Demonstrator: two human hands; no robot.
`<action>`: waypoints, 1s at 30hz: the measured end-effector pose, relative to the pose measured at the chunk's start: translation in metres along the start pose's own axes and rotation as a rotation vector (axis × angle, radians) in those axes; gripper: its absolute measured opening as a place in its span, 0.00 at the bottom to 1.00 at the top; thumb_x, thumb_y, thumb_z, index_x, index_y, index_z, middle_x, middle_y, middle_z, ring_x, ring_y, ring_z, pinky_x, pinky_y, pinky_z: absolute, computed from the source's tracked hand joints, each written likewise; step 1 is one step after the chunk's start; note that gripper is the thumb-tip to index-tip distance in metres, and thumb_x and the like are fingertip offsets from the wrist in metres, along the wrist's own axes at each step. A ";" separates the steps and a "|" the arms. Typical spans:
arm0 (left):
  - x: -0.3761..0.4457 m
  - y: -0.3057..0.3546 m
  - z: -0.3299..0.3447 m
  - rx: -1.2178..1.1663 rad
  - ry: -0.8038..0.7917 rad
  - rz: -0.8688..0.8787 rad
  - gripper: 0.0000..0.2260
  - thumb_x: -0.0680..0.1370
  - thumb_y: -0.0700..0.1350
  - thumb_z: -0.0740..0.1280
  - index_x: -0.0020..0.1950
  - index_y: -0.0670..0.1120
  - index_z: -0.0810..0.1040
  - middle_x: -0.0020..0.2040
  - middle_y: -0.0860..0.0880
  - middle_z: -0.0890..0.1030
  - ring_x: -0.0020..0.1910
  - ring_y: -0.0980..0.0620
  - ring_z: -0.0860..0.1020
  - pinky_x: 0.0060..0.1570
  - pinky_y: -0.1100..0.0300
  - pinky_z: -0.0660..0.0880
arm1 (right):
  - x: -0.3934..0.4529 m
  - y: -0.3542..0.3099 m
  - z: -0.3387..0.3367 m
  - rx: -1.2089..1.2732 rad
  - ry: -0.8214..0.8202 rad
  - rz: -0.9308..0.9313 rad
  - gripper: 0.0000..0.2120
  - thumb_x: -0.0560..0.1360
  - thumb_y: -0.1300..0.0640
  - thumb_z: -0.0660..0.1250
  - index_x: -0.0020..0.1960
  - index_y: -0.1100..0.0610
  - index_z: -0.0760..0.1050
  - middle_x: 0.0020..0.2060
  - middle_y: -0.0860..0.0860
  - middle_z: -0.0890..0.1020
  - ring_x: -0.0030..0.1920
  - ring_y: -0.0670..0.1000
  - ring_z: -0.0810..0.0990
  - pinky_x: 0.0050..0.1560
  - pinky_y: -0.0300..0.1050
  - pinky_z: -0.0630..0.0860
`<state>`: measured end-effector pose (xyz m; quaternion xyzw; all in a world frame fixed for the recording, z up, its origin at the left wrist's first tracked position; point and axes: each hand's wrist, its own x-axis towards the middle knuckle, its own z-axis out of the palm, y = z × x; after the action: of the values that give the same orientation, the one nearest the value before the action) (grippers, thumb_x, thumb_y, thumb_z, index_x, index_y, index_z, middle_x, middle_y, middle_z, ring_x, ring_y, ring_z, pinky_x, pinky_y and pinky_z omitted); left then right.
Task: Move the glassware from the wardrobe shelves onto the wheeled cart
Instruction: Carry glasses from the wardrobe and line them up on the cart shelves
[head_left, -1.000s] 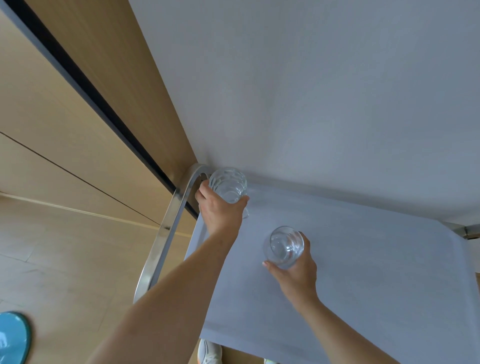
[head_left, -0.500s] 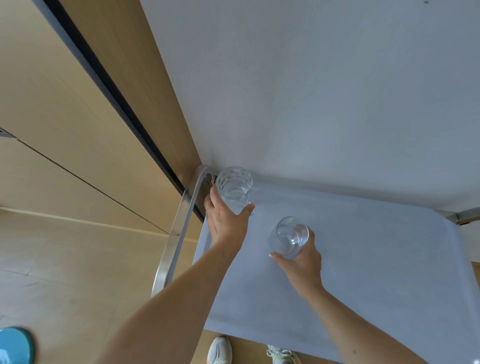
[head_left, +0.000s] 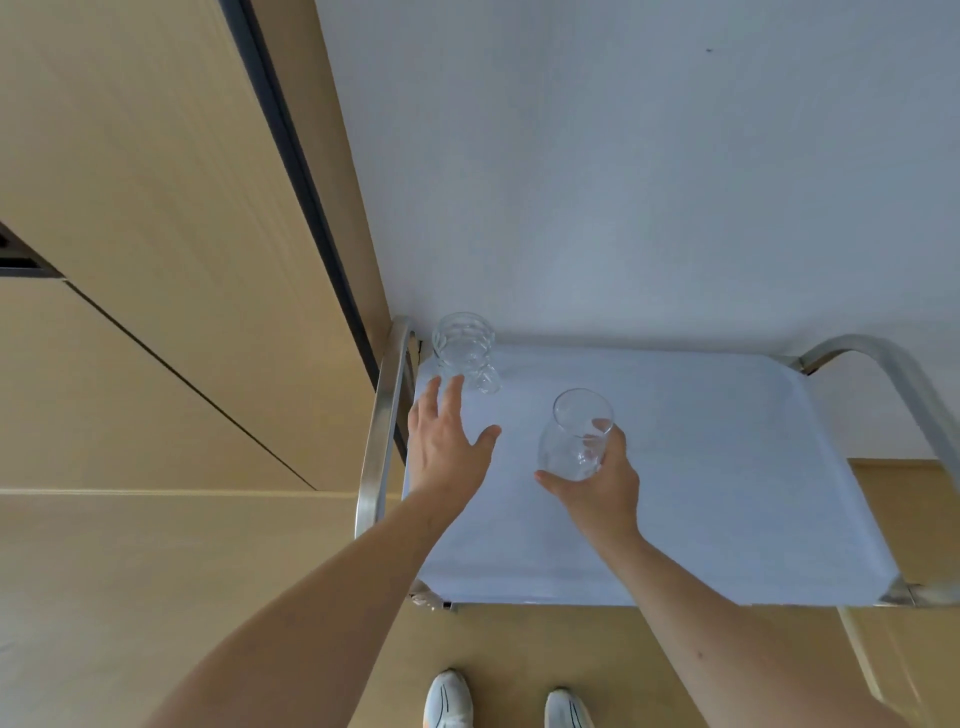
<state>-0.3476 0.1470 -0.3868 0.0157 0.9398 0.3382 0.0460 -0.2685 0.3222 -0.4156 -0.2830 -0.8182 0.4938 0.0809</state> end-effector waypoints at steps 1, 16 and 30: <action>-0.005 0.000 -0.003 0.020 -0.011 0.019 0.34 0.78 0.56 0.71 0.80 0.55 0.57 0.82 0.49 0.55 0.80 0.45 0.54 0.75 0.49 0.62 | -0.005 -0.001 -0.002 0.000 0.003 -0.011 0.43 0.59 0.51 0.86 0.66 0.42 0.64 0.56 0.46 0.79 0.58 0.50 0.78 0.57 0.45 0.75; -0.155 -0.001 0.016 0.164 -0.025 0.066 0.33 0.80 0.59 0.66 0.81 0.54 0.58 0.82 0.48 0.55 0.81 0.44 0.51 0.77 0.46 0.56 | -0.097 0.044 -0.067 0.048 -0.038 -0.136 0.47 0.59 0.50 0.86 0.72 0.45 0.66 0.57 0.49 0.76 0.57 0.49 0.76 0.58 0.46 0.74; -0.295 -0.057 0.048 0.188 -0.018 -0.056 0.30 0.79 0.59 0.68 0.78 0.52 0.65 0.80 0.47 0.61 0.80 0.45 0.55 0.76 0.46 0.59 | -0.212 0.130 -0.081 0.036 -0.228 -0.096 0.42 0.59 0.52 0.86 0.67 0.46 0.69 0.59 0.45 0.77 0.59 0.48 0.76 0.55 0.42 0.72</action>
<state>-0.0495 0.1156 -0.4380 -0.0033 0.9670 0.2471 0.0622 -0.0103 0.3144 -0.4549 -0.1842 -0.8258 0.5327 0.0161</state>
